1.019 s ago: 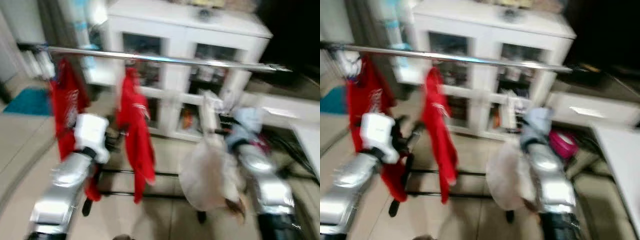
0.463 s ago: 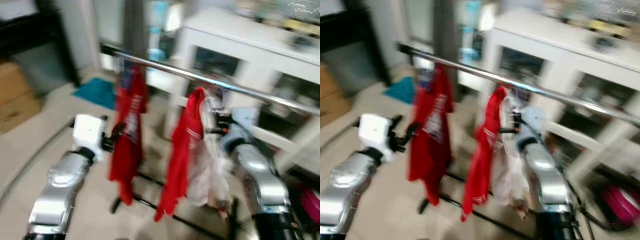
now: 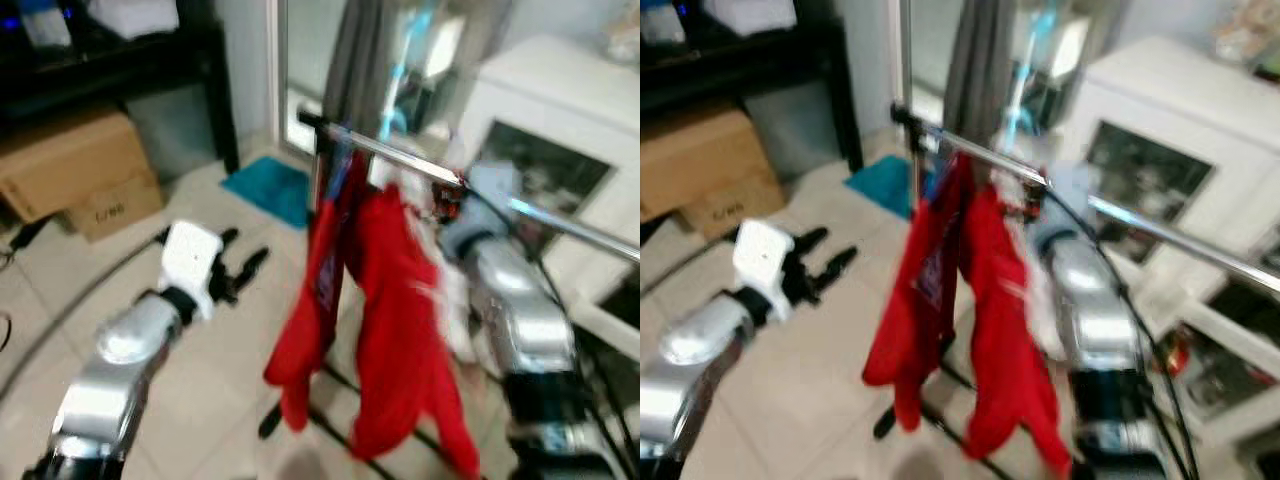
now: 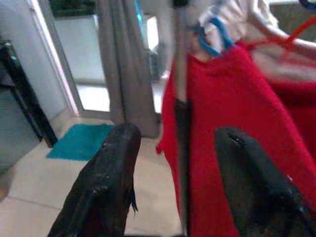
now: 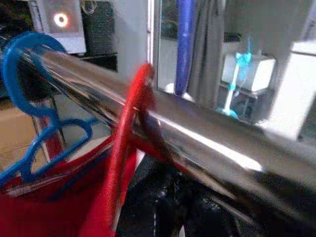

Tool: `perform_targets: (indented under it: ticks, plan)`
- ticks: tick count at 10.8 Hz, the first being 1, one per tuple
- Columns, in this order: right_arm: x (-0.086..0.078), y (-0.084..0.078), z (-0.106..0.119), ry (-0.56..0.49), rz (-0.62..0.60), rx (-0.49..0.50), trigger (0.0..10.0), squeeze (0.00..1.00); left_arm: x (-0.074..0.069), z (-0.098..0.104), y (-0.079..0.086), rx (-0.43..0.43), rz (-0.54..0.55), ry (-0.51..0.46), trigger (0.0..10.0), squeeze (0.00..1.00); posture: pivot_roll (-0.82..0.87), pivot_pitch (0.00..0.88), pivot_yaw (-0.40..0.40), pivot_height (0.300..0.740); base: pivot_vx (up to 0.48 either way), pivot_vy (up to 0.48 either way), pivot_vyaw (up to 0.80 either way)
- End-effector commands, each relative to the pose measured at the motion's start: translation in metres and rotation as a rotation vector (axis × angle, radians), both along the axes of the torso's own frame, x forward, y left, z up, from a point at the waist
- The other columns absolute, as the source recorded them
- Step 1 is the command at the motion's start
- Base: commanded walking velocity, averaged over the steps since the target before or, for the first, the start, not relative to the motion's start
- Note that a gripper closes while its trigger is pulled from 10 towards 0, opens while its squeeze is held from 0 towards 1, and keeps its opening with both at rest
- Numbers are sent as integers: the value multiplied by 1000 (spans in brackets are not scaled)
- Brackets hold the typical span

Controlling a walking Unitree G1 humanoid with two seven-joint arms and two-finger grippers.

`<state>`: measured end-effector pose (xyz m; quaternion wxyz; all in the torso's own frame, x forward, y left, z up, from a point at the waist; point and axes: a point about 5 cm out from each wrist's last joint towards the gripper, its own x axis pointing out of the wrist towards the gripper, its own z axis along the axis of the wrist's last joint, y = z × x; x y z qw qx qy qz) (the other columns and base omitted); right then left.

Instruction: Hang hanger

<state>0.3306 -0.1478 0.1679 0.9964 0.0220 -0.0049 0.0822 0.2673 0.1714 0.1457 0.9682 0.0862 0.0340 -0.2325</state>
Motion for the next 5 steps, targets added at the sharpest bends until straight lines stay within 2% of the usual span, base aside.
perform_targets:
  ticks: [1,3,5]
  plan:
    - [-5,-18,-9,29,-62,-12,10000,0,0,-1,-8,6,-14,-1,10000,0,-11,0,-59,740,0,0,0]
    - [-13,-27,-25,89,-96,-32,10000,0,1,-3,-9,4,-2,5,10000,0,-14,0,-59,740,0,0,0]
    - [-16,-32,-30,107,-118,-37,10000,0,2,-4,-10,12,-13,7,10000,0,-21,0,-55,740,0,0,0]
